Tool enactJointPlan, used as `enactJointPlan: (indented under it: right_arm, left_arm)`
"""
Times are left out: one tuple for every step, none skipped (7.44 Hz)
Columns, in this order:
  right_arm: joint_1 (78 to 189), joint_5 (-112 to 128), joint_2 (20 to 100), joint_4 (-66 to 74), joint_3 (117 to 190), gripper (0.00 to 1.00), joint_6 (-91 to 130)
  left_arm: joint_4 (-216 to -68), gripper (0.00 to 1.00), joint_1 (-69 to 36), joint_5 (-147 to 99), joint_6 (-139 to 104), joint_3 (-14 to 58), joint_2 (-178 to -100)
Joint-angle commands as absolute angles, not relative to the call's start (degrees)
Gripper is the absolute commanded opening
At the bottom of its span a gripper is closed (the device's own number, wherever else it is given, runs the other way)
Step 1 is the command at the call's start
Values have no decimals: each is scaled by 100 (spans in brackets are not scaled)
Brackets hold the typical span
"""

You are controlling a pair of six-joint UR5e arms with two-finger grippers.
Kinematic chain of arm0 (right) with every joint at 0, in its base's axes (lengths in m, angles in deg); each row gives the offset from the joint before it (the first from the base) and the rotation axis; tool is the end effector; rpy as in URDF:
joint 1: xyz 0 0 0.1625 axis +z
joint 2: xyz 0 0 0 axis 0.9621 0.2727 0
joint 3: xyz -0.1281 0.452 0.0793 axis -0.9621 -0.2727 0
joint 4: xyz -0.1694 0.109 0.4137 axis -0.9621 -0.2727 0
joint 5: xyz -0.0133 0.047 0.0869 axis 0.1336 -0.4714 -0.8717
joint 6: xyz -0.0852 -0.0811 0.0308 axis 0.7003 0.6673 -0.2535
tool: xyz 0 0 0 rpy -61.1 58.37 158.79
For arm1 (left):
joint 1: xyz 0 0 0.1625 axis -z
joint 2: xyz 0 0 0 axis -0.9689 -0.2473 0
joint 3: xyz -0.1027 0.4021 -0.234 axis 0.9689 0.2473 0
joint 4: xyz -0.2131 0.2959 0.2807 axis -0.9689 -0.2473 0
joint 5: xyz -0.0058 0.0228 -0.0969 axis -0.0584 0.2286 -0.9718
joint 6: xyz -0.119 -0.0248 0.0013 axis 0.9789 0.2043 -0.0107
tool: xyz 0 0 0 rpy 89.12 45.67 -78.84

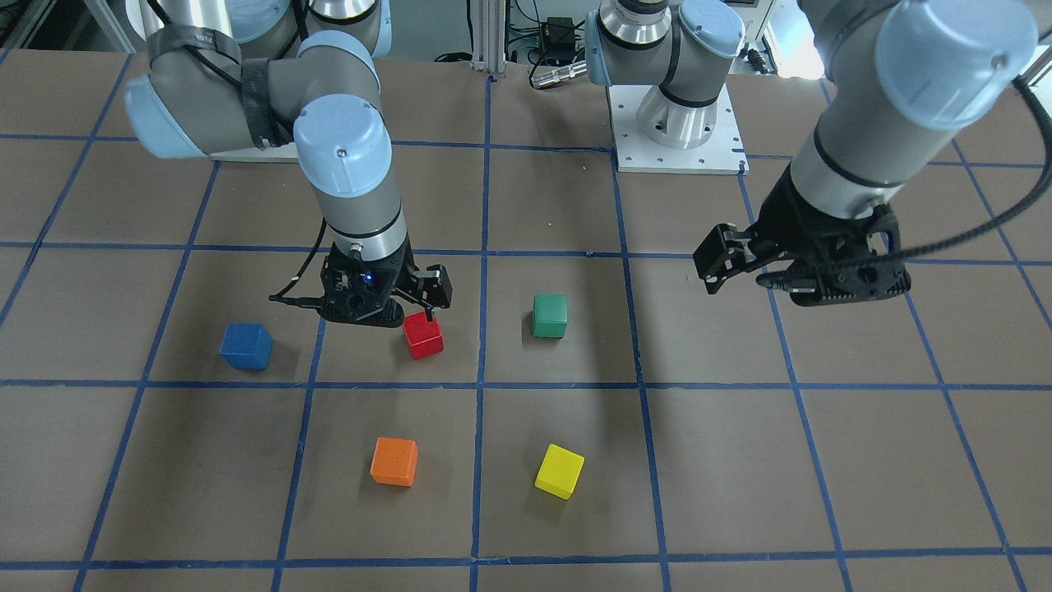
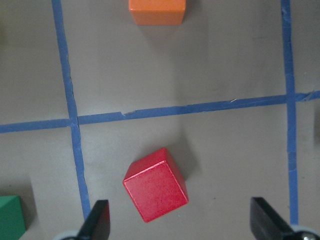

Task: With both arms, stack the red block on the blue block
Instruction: 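Lower the right gripper over the red cube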

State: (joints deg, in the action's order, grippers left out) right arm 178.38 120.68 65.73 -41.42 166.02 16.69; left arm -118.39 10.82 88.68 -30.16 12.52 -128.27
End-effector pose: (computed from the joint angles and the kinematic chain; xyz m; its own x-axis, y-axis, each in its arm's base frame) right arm 0.2784 -0.5529 0.2824 -0.9959 0.0882 -0.0181 0.0887 0.9957 -0.0267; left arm -0.0933 -0.6142 0.5040 -0.9954 -0.0925 -0.0240 -0.0936 0.9944 0.0485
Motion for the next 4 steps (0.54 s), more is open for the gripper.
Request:
enactJointPlan:
  right_arm:
    - [17956, 12089, 6232, -4863, 16941, 100, 1664]
    - [17956, 12072, 6222, -4978, 17012, 100, 1655]
    - [17973, 12020, 6178, -5180, 17047, 100, 1646]
    - [17973, 12019, 6161, -5182, 17048, 100, 1620]
  left_arm:
    - [-11814, 100, 1115, 8382, -3292, 1431, -12495]
    - [-11718, 99, 1124, 8397, -3258, 1746, -12451]
    - [-11212, 100, 1107, 8414, -3344, 2080, -12355]
    - [-10972, 100, 1098, 8414, -3345, 2327, -12267]
